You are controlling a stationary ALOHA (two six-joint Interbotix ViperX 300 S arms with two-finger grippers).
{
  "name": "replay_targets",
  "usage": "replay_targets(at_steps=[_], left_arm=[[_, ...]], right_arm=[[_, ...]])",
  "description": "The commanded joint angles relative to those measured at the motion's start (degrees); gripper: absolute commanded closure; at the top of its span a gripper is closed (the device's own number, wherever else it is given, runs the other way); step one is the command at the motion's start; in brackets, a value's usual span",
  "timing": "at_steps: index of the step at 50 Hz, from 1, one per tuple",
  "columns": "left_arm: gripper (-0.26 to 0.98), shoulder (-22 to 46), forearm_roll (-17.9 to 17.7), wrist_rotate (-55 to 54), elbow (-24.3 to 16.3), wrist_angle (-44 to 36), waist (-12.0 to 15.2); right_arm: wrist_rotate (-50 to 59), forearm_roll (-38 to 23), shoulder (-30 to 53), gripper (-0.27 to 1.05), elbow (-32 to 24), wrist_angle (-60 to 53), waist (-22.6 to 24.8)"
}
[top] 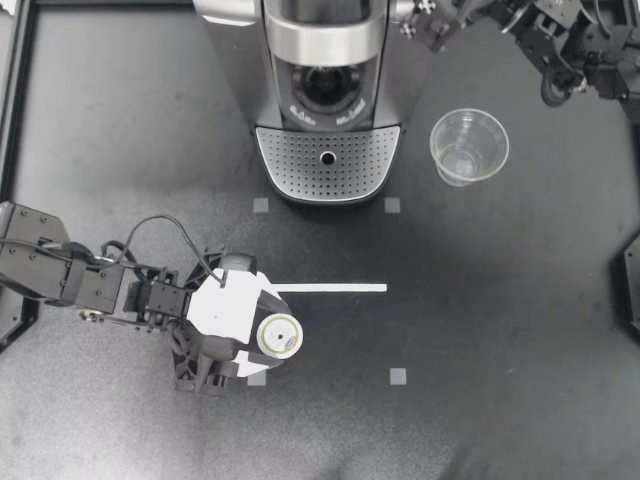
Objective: Place the coffee capsule inside the capsule container, then place the cup onto the center of the cup tray, then push the 'Hot Water' and 'Travel Mug' buttons.
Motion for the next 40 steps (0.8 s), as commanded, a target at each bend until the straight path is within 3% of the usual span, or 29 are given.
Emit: replay_targets(at_steps=[1,14,24,32,40], left_arm=[[0.30,-1.76,-0.09,0.00,-1.67,-0.35,-0.09],[0.30,-2.55,0.00,0.09,-3.16,0.35,-0.09],[0.30,-8.61,2.29,3.16,-10.81,9.76,0.44],[0.31,-12.83,10.72,7.73,-20.13,23.99,0.62],[0.31,-14.33,25.93,7.91,-26.46,34.10,0.79]], right_arm=[[-0.09,0.09,-0.44,0.75,-1.58,-0.09,-1.41],[1.85,-1.76,-2.29,0.75,-1.05,-0.88,-0.18],[5.10,-4.48,-7.29,0.75,2.55,-4.13,4.57],[5.01,-4.66,-11.69,0.75,7.12,-4.22,5.80],[4.75,-4.66,-15.03,0.75,10.90,-4.04,5.80]])
